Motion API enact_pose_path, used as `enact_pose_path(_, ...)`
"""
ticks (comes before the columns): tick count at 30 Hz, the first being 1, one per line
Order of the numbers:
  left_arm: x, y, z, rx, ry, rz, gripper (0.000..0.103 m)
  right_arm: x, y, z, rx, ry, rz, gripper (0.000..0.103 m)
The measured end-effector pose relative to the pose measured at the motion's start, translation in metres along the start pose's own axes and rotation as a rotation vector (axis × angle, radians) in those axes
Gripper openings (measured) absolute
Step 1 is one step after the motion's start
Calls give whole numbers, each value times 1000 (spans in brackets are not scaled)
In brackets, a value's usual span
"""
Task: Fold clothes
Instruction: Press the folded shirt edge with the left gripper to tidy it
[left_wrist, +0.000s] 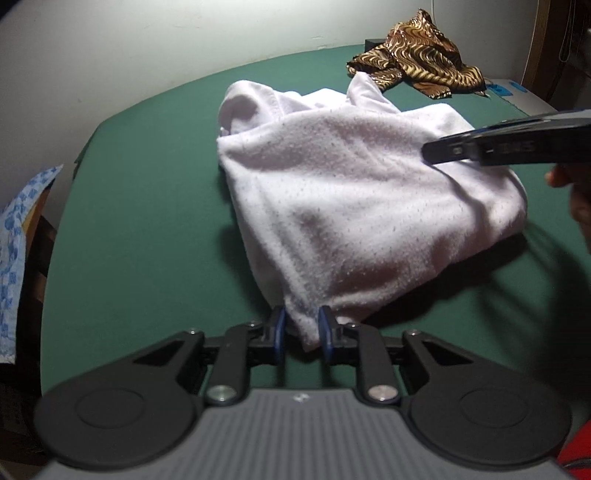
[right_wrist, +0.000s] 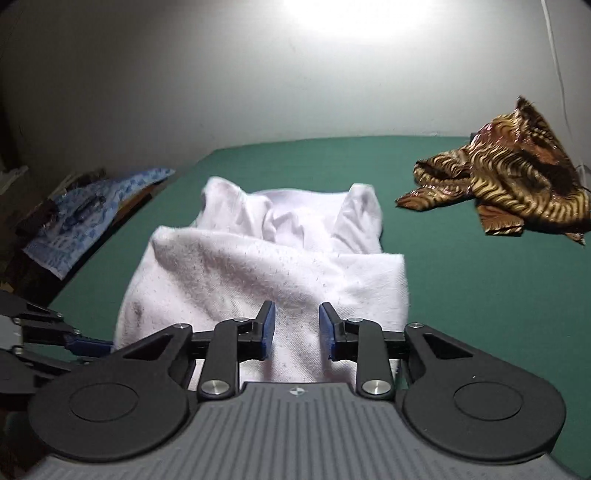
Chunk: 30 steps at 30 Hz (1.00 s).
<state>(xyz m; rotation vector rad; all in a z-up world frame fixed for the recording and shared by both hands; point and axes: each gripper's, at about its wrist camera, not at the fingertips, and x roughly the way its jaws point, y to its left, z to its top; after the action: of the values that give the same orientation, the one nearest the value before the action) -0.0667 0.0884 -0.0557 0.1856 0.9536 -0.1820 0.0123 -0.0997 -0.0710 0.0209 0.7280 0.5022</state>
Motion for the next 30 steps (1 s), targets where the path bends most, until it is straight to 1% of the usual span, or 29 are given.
enact_pose_path(2, -2, 0, -4, -8, 20, -10, 21, 22, -5, 0, 30, 35, 14, 26)
enact_pose_path(4, -5, 1, -6, 3, 27, 6, 21, 27, -4, 7, 9, 36, 36, 25)
enact_pose_path(5, -9, 2, -6, 3, 18, 20, 21, 23, -3, 10, -6, 22, 43, 24)
enact_pose_path(7, -19, 11, -2, -30, -30, 36, 22, 9, -1, 17, -21, -17, 51, 25)
enact_pose_path(8, -23, 16, 0, -46, -52, 41, 28, 1, -1, 20, -7, -34, 63, 26)
enact_pose_path(9, -24, 19, 4, -62, -69, 37, 44, -6, -1, 22, 4, -47, 79, 30)
enact_pose_path(10, -24, 22, 7, -76, -81, 33, 52, -12, 0, 22, 5, -56, 88, 32)
enact_pose_path(11, -20, 22, 9, -84, -83, 29, 57, -16, 0, 21, 4, -68, 67, 35)
enact_pose_path(13, -8, 19, 14, -90, -70, 8, 56, -23, -1, 19, 3, -93, -2, 37)
enact_pose_path(14, 0, 16, 15, -88, -55, 7, 55, -24, -7, 17, 36, -99, -37, 39)
enact_pose_path(15, 8, 12, 16, -85, -35, 9, 52, -24, -15, 14, 86, -101, -74, 41)
enact_pose_path(16, 15, 8, 16, -80, -11, 18, 48, -21, -24, 13, 130, -92, -96, 42)
enact_pose_path(17, 18, 6, 16, -82, -2, 19, 46, -16, -33, 12, 173, -77, -111, 41)
enact_pose_path(18, 16, 3, 16, -83, -4, 14, 33, -10, -40, 13, 203, -64, -114, 41)
enact_pose_path(19, 14, 0, 16, -81, -6, 11, 27, -4, -46, 14, 226, -53, -111, 38)
enact_pose_path(20, 11, -3, 15, -69, -6, 18, 17, 4, -52, 15, 247, -43, -93, 33)
enact_pose_path(21, 8, -6, 14, -58, -7, 23, 12, 12, -56, 17, 263, -28, -78, 17)
enact_pose_path(22, 5, -8, 13, -54, -8, 21, 11, 20, -58, 20, 284, -6, -74, 9)
enact_pose_path(24, -3, -10, 11, -66, -8, 4, 9, 25, -53, 26, 313, -18, -26, 8)
enact_pose_path(26, -11, -10, 7, -82, -6, -9, 9, 27, -41, 31, 260, -28, 10, 8)
enact_pose_path(27, -13, -8, 7, -85, -12, 5, 9, 31, -35, 32, 219, -17, -2, 8)
enact_pose_path(29, -18, -3, 8, -92, -24, 33, 11, 44, -32, 29, 161, 22, -69, 10)
enact_pose_path(30, -21, 0, 8, -95, -30, 46, 16, 49, -34, 27, 139, 40, -107, 12)
